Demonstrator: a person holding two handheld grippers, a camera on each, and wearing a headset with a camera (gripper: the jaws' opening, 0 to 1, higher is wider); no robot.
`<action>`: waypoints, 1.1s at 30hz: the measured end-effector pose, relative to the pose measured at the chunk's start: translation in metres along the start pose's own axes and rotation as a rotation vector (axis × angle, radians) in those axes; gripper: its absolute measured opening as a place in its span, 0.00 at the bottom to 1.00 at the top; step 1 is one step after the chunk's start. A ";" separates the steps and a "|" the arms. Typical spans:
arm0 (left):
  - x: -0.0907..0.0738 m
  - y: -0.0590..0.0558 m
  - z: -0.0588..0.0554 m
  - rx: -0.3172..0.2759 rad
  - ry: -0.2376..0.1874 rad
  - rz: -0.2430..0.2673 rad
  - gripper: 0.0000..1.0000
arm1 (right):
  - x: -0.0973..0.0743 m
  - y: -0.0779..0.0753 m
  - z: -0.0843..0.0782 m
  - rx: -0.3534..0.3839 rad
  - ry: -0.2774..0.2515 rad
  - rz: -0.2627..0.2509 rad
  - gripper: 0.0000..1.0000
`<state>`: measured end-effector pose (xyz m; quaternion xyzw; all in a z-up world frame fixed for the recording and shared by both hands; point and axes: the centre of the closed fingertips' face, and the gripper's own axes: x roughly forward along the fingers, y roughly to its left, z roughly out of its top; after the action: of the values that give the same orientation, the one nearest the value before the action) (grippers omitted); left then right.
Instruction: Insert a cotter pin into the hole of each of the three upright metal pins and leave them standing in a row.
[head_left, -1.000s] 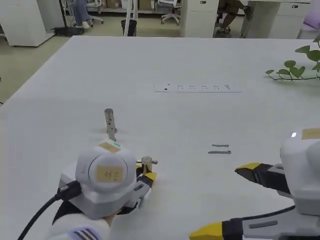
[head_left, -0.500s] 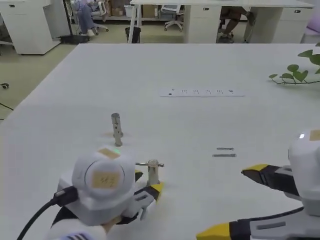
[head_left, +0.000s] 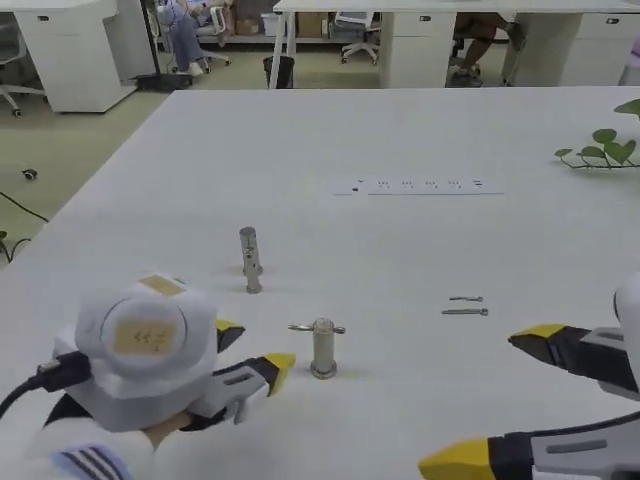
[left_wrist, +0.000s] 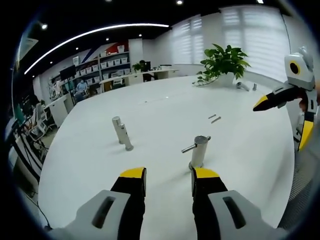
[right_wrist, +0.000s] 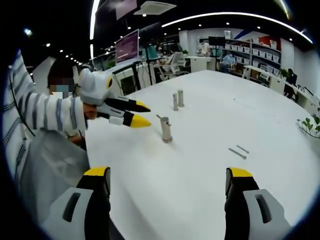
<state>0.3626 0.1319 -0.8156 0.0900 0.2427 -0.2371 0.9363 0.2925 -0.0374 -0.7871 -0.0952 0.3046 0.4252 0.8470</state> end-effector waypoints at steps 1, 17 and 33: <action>-0.002 0.005 0.001 0.003 0.000 0.007 0.35 | -0.001 -0.001 0.000 0.001 0.000 -0.003 0.97; 0.013 0.065 0.006 -0.018 0.028 0.073 0.33 | -0.010 -0.013 -0.011 0.039 0.027 -0.048 0.95; 0.059 0.074 0.007 -0.100 0.028 0.134 0.29 | -0.010 -0.023 -0.018 0.084 0.051 -0.069 0.94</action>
<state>0.4468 0.1708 -0.8348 0.0623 0.2606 -0.1602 0.9500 0.2979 -0.0656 -0.7979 -0.0808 0.3400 0.3802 0.8563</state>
